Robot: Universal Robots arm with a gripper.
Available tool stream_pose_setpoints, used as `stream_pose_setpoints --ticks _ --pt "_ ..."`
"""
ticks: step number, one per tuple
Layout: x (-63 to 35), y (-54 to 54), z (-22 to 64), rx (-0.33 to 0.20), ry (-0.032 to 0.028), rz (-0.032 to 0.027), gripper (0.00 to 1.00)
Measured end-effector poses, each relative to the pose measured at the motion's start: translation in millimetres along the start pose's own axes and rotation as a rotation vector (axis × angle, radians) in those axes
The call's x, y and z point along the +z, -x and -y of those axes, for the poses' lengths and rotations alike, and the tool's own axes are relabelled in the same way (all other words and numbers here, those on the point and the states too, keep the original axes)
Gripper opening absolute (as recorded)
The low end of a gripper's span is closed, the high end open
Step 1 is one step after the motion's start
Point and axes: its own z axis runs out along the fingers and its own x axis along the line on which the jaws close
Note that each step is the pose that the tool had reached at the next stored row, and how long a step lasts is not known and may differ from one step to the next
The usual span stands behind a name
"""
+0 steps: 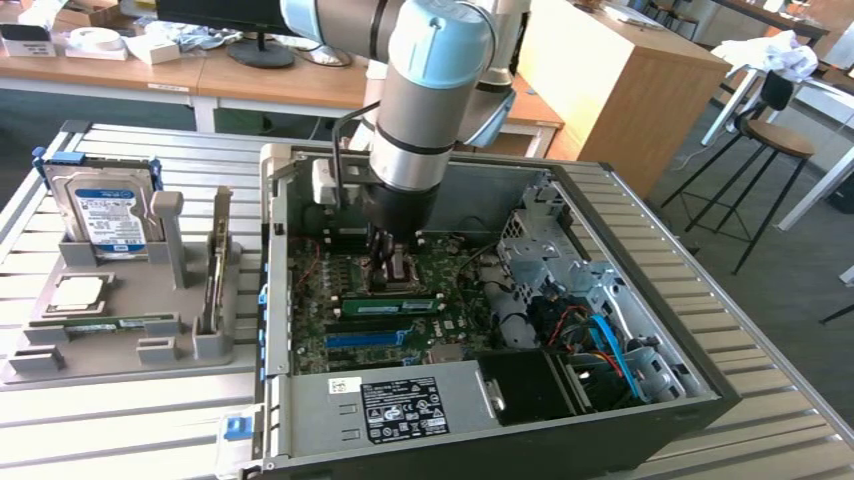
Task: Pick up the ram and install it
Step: 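Press down the ram until it locks into place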
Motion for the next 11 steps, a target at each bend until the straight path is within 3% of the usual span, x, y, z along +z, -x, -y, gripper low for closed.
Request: stream_pose_setpoints --ticks 11 --pt "2.6 0.0 0.1 0.0 -0.0001 0.0003 0.1"
